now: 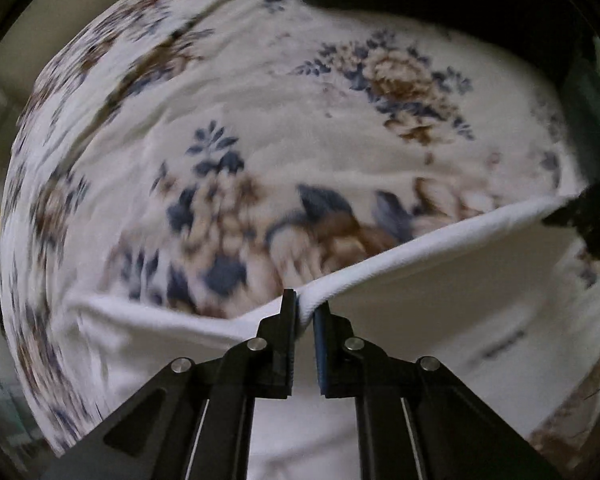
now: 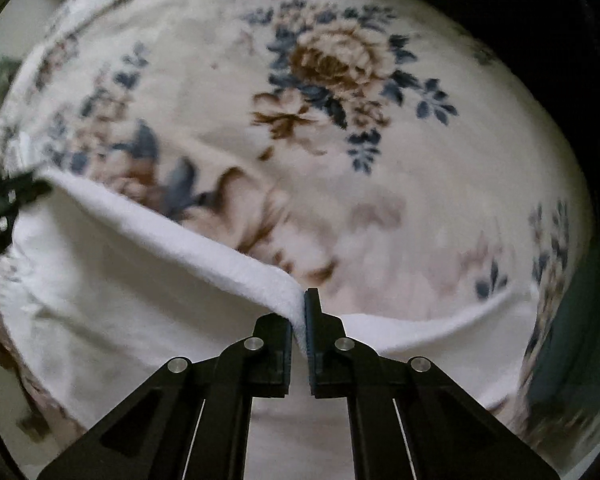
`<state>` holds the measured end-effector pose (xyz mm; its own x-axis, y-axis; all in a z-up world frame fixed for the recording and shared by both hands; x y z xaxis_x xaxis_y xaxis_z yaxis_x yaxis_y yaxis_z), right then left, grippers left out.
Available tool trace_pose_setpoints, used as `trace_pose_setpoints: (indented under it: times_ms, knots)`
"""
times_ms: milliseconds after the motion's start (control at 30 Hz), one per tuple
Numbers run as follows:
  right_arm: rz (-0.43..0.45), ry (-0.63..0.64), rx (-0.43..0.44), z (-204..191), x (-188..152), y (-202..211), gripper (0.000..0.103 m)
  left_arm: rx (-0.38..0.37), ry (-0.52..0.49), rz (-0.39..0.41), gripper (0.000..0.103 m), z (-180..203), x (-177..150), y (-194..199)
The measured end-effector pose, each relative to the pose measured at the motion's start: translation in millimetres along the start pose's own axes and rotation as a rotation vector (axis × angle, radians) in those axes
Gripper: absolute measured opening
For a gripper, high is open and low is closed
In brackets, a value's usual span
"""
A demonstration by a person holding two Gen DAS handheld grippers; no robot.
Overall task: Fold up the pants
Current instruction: 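Grasp the pant leg hems with the left gripper while the right gripper grasps beside it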
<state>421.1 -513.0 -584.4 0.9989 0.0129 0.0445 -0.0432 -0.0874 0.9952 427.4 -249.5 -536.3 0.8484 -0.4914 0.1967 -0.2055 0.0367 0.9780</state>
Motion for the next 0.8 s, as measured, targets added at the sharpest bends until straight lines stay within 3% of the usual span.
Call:
trace_pose_setpoints:
  times_ms: [100, 167, 300, 500, 767, 800]
  knots:
    - [0.02, -0.061, 0.04, -3, -49, 27, 0.005, -0.041, 0.1, 0.005, 0.005, 15, -49, 36]
    - [0.026, -0.103, 0.052, -38, -87, 16, 0.005, -0.07, 0.161, 0.001, 0.005, 21, -81, 53]
    - [-0.03, -0.174, 0.065, -60, -153, 8, 0.005, -0.096, 0.261, -0.01, 0.004, 38, -147, 67]
    - [-0.127, -0.214, 0.002, -65, -225, -29, 0.005, -0.161, 0.307, -0.121, 0.004, 75, -219, 29]
    - [-0.191, -0.179, -0.065, -81, -261, -74, 0.006, -0.163, 0.261, -0.174, 0.005, 85, -244, -30]
    - [-0.195, -0.175, -0.077, -82, -265, -78, 0.007, -0.173, 0.258, -0.203, 0.009, 87, -247, -36]
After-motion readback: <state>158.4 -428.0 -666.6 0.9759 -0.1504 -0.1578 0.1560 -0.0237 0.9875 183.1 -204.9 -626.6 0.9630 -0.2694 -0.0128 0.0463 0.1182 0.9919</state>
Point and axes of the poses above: each gripper's, at about its wrist camera, not at the fingertips, and y roughly against the way its jaws point, z to its right, x to its top, the point moved 3 cm from there along -y, roughly the way its jaws point, and after that the axes turned 5 degrees about -y, right-handed, at the moved point
